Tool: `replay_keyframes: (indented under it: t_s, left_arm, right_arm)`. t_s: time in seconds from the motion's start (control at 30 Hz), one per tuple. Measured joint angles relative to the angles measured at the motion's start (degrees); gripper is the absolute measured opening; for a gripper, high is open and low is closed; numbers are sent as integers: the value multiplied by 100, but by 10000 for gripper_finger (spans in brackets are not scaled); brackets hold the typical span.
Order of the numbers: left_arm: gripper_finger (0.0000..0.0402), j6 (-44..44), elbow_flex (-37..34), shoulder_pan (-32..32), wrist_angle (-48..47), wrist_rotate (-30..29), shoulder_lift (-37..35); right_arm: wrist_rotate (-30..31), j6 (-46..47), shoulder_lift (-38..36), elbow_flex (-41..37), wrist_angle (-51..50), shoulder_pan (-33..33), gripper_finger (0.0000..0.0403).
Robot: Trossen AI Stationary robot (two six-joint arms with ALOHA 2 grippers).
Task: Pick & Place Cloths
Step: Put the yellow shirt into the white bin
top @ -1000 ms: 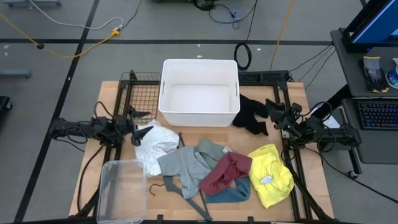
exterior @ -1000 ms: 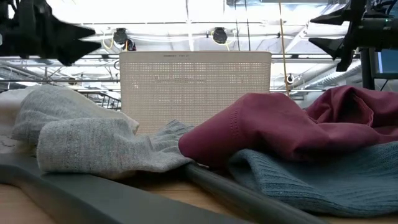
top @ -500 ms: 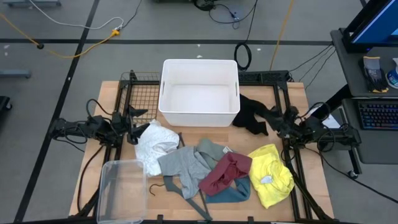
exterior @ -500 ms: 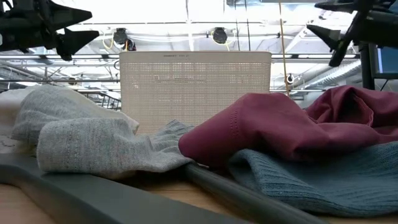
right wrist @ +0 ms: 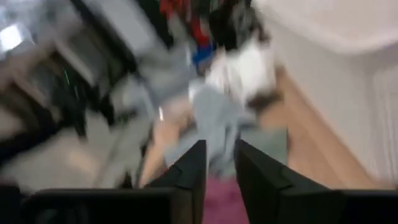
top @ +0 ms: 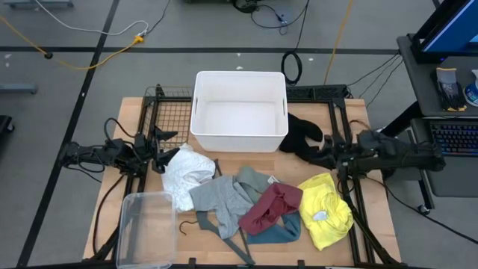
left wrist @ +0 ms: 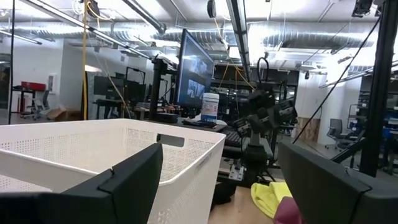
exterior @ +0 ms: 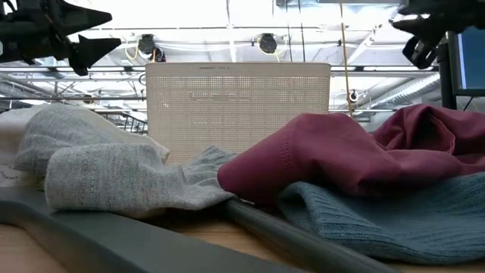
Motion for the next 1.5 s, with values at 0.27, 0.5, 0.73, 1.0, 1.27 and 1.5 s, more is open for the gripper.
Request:
replay_keyframes:
  t_s: [0.27,0.5,0.73,1.0,1.27,1.5]
  left_arm:
    - [324,-353,0,-8,0,-24,0]
    - [324,-433,2,-4,-1,-45,1]
    - [324,-458,2,-4,-2,-46,0]
    - [324,-418,2,-4,-2,-48,2]
    - [324,-408,2,-4,-2,-48,0]
    - [324,-404,2,-4,-8,-50,1]
  right_arm:
    - [-1561,-805,1243,460,-1098,2,3]
    - [-1848,-1998,2136,466,-1255,229,1]
    - [-1847,-2500,2536,474,-1360,701,29]
    - [-1804,-2476,2745,474,-1461,965,128]
    - [-1809,-2476,3153,474,-1474,1235,228]
    - [-1011,-2267,3558,474,-1568,1327,260]
